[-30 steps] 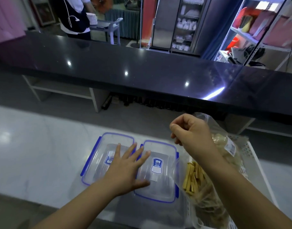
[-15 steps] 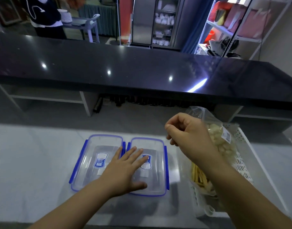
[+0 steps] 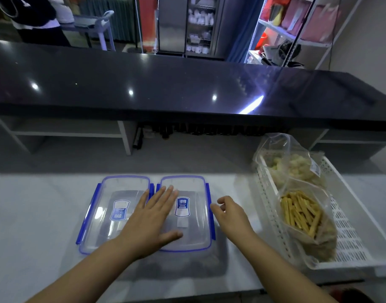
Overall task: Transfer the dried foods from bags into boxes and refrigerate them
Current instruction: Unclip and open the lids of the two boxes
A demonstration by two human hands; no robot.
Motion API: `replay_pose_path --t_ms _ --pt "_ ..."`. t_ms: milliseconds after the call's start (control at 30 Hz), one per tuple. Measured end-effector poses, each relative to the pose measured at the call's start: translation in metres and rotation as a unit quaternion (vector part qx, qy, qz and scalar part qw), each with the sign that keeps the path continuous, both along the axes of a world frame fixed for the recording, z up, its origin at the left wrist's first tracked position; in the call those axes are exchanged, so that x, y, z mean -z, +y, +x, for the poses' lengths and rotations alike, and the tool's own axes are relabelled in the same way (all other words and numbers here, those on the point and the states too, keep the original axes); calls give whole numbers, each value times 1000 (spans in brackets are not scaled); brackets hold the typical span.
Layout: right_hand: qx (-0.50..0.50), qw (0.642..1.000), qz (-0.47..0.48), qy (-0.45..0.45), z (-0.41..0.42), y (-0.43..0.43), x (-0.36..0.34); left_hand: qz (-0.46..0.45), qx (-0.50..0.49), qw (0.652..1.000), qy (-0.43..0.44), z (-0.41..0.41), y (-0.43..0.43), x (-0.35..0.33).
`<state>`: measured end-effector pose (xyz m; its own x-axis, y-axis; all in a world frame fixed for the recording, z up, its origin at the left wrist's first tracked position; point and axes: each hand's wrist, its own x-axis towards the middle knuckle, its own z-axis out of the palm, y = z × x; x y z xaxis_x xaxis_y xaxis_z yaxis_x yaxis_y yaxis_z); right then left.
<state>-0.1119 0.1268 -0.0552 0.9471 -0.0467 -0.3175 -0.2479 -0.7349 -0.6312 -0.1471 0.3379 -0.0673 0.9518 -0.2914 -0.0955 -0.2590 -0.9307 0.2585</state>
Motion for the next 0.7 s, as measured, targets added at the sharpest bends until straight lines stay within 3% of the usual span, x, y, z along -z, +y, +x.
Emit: replay_pose_path --t_ms 133,333,433,500,600,700 --pt "33 996 76 26 0 15 18 -43 -40 998 -13 3 17 6" --pt "77 980 180 36 1 6 27 -4 -114 993 -17 5 20 -4" --pt "96 974 201 39 2 -3 30 -59 -185 980 -37 2 -10 -5" --pt "101 973 204 41 4 -6 30 -157 -261 952 0 3 -25 5" --pt "92 979 177 35 6 -7 31 -326 -381 862 79 7 -38 16" --pt "84 984 156 21 8 -7 34 -408 -440 797 70 7 -44 19"
